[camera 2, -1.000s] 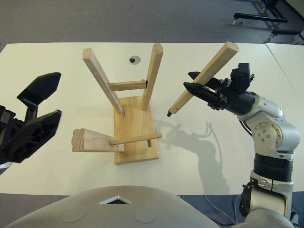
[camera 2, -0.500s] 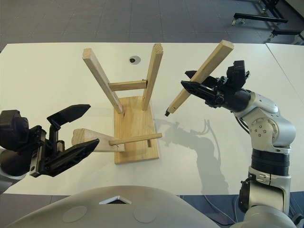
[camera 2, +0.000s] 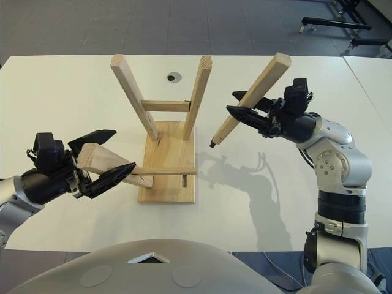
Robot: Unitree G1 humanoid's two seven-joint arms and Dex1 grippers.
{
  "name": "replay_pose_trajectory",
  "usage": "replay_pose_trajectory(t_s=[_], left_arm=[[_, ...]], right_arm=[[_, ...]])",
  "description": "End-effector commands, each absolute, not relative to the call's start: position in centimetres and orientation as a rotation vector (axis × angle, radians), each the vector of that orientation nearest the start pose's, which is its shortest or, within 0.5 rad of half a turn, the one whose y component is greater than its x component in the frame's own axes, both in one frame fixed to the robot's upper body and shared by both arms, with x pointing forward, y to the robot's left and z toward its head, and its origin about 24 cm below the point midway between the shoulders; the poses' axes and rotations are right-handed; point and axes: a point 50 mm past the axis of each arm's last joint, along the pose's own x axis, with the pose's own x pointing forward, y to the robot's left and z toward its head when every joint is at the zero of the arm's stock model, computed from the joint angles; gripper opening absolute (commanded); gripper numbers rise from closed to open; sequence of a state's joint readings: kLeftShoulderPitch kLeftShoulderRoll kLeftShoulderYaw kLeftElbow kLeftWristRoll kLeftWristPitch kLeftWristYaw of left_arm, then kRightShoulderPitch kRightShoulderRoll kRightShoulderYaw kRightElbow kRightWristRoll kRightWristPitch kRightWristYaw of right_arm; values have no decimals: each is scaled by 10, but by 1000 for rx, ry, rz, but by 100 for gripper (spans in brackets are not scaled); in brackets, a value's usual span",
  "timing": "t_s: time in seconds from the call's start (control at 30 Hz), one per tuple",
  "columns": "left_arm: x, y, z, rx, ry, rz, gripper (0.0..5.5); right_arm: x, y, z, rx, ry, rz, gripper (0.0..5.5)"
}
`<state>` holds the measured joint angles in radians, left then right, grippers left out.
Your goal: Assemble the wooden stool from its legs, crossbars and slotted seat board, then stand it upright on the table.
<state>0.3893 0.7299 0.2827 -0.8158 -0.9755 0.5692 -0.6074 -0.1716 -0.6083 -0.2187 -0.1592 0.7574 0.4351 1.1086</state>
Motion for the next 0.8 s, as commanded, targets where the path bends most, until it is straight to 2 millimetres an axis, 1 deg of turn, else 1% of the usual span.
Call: replay_pose_trajectory(t_s=[0.03,0.13,0.2,0.33,0.4,0.5,0.6,0.8], left_arm=[[154,194,141,-115,191,-887,540],[152,202,138,-106,215,-849,540],[151,202,140,-109,210,-849,540],[145,201,140,-120,215,-843,540],[141,200,141,-128,215,-838,540],[134,197,141,-146,220,-826,540],[125,191,141,-171,227,-815,540],[115,185,140,-207,248,-785,540]], right_arm=[[236,-200,144,49,-148,1112,206],[224,-182,139,30,-221,1068,206],[213,-179,133,33,-231,1058,206],[202,-184,120,-43,-190,1134,206],[193,-187,117,-10,-164,1217,206],[182,-185,118,70,-176,1292,206],[171,-180,119,91,-202,1346,206],[163,-175,119,112,-230,1426,206]])
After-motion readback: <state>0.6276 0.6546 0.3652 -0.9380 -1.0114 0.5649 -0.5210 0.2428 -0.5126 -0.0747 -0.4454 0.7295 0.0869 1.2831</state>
